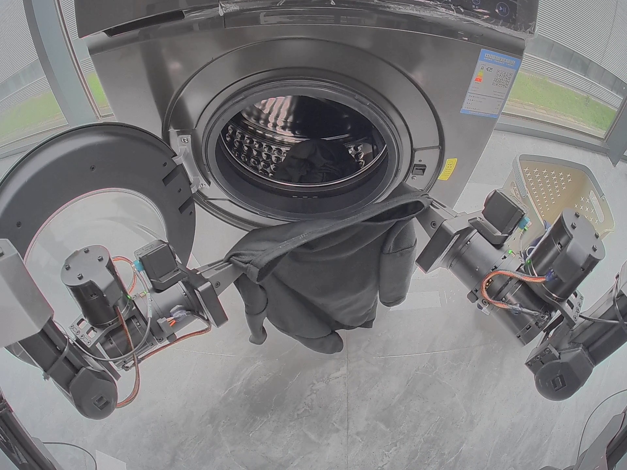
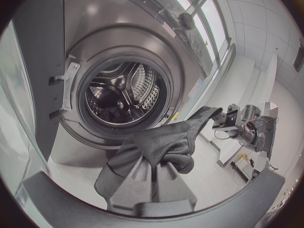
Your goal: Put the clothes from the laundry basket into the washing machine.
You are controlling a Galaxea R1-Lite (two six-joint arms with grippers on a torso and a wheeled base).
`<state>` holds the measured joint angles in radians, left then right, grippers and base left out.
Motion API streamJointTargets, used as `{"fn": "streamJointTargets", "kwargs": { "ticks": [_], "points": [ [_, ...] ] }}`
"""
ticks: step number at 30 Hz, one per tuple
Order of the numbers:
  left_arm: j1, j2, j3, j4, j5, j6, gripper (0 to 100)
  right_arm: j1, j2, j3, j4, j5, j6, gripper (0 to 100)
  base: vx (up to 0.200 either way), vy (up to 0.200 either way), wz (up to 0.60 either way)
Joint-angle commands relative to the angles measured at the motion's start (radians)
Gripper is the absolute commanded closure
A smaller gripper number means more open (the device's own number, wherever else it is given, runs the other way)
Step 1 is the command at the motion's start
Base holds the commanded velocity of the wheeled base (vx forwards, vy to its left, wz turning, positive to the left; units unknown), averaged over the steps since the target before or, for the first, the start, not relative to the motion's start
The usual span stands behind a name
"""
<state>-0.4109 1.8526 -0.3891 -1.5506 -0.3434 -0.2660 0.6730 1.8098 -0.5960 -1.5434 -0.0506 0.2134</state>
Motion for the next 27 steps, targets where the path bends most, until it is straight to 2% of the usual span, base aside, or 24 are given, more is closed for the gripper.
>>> {"fn": "streamJointTargets", "kwargs": {
  "ticks": [1, 6, 14, 20, 27],
  "points": [
    [0.000, 0.088, -0.025, 0.000, -0.003, 0.001, 0, 0.013, 0.000, 0.001, 0.000, -0.002, 0.000, 100, 0.000, 0.000, 0.00],
    [0.000, 0.201, -0.105, -0.002, 0.007, 0.002, 0, 0.039, 0.002, 0.002, -0.001, -0.003, 0.000, 100, 0.000, 0.000, 0.00],
    [-0.011, 0.326, -0.160, -0.002, 0.006, 0.008, 0, 0.042, 0.002, 0.001, -0.001, -0.005, 0.000, 100, 0.000, 0.000, 0.00],
    [-0.037, 0.376, -0.175, -0.003, -0.002, 0.044, 0, 0.042, 0.003, 0.001, -0.001, -0.005, 0.000, 100, 0.000, 0.000, 0.00],
    [-0.068, 0.409, -0.189, -0.003, -0.002, 0.047, 0, 0.042, 0.005, 0.001, -0.001, -0.005, 0.000, 100, 0.000, 0.000, 0.00]
  ]
}}
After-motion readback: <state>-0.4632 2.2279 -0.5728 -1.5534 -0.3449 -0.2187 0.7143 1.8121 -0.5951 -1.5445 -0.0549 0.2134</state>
